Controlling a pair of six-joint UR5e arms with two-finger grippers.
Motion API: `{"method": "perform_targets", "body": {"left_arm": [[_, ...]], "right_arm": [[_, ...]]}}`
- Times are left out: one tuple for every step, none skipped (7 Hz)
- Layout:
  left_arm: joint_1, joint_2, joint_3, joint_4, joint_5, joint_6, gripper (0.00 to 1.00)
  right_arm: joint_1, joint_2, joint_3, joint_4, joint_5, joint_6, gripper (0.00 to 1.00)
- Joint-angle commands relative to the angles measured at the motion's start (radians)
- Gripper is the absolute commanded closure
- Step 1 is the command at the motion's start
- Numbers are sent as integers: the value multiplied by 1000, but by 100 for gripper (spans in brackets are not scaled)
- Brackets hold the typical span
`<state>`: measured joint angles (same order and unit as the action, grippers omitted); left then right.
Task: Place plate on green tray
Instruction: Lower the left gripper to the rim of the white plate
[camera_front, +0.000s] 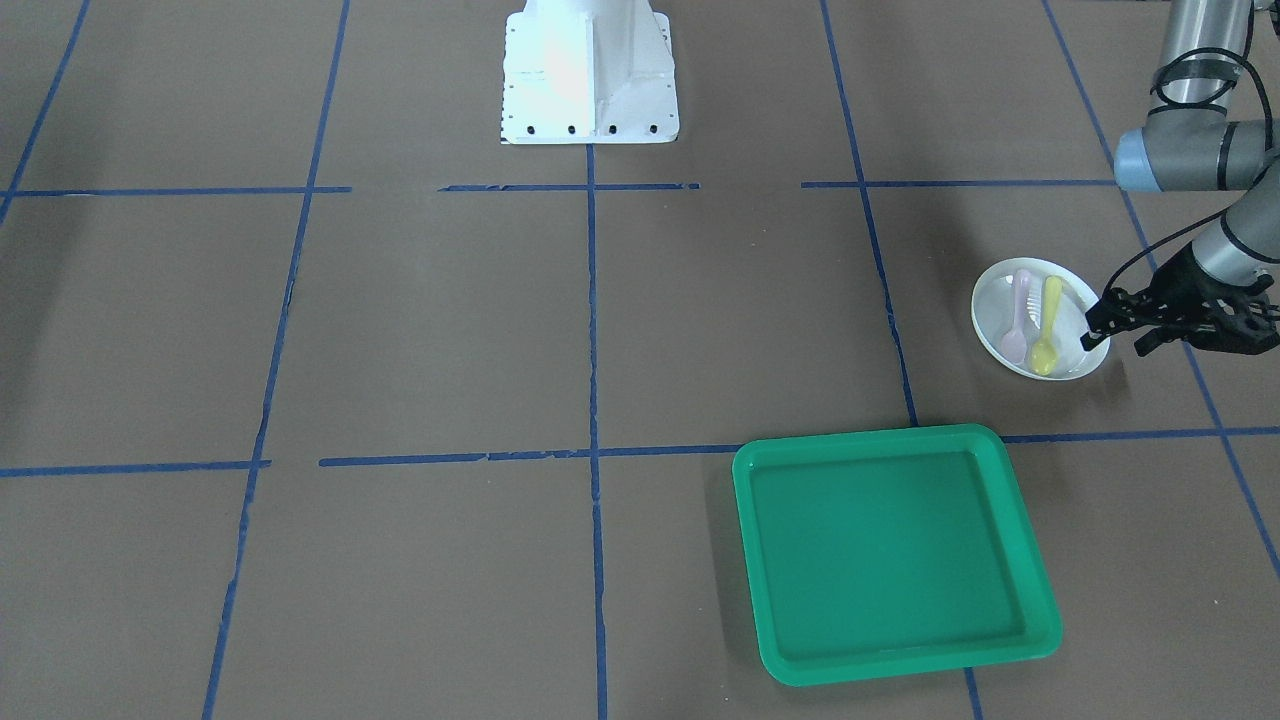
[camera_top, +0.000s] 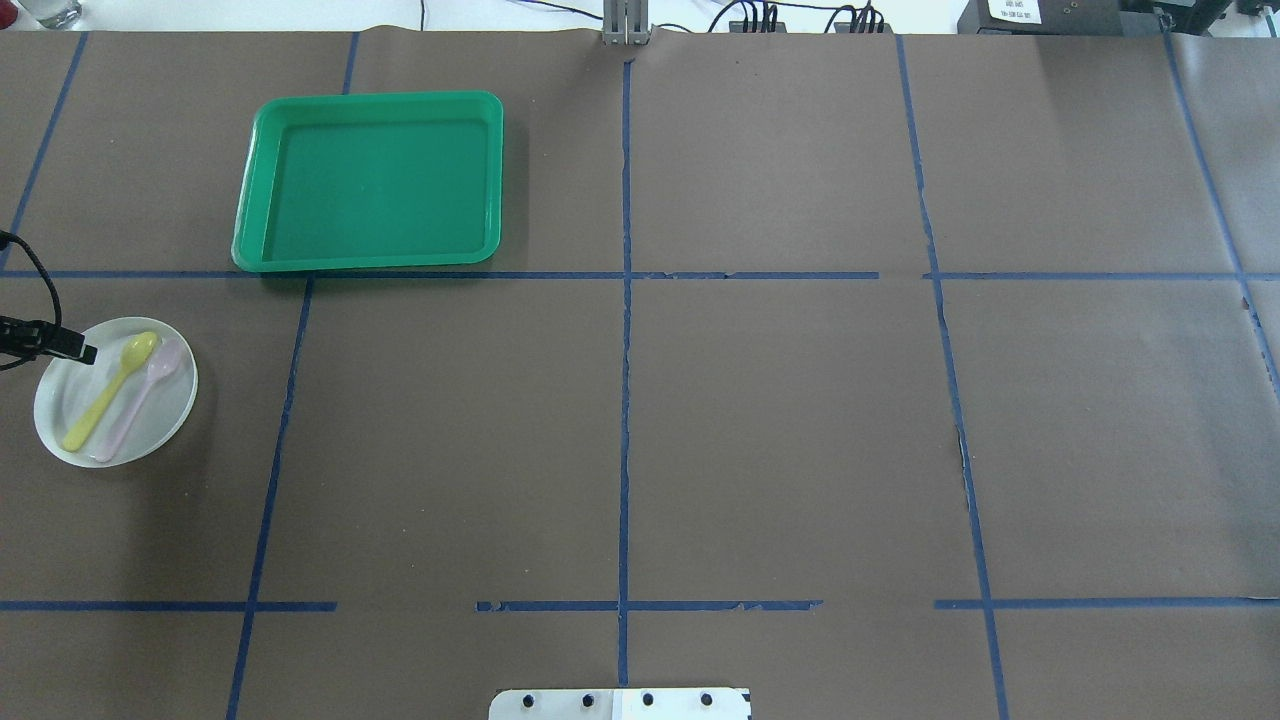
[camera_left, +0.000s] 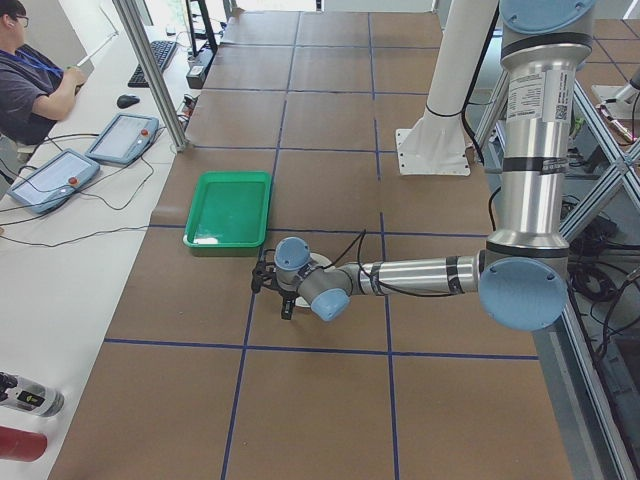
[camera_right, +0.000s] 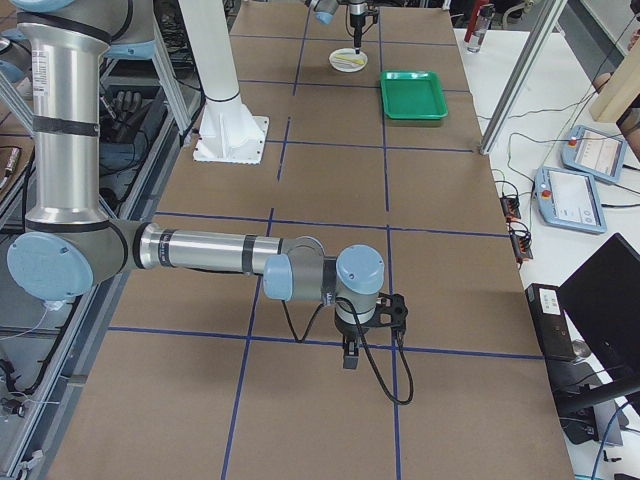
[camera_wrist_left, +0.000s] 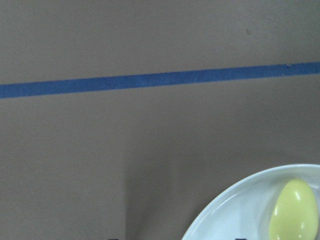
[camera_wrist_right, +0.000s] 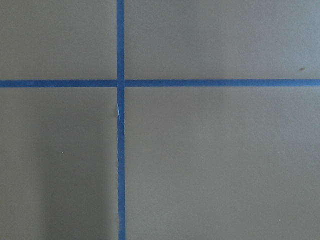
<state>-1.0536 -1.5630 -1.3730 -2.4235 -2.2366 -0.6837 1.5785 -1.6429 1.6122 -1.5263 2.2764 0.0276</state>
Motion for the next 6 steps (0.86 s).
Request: {"method": "perform_targets", "body": {"left_arm": [[20,0,0,-2,-1,1,30],[20,1,0,-6,-2,6,52],[20,4,-3,-9,-11,9,63],[20,17,-9,-8,-14,9,70],[20,18,-11,-6,-14,9,81],[18,18,-11,-6,-14,29,99]], "right_arm": [[0,0,0,0,0,0,0],[0,0,0,0,0,0,0],[0,0,0,0,0,0,0],[0,0,0,0,0,0,0],[0,0,0,0,0,0,0],[0,0,0,0,0,0,0]]}}
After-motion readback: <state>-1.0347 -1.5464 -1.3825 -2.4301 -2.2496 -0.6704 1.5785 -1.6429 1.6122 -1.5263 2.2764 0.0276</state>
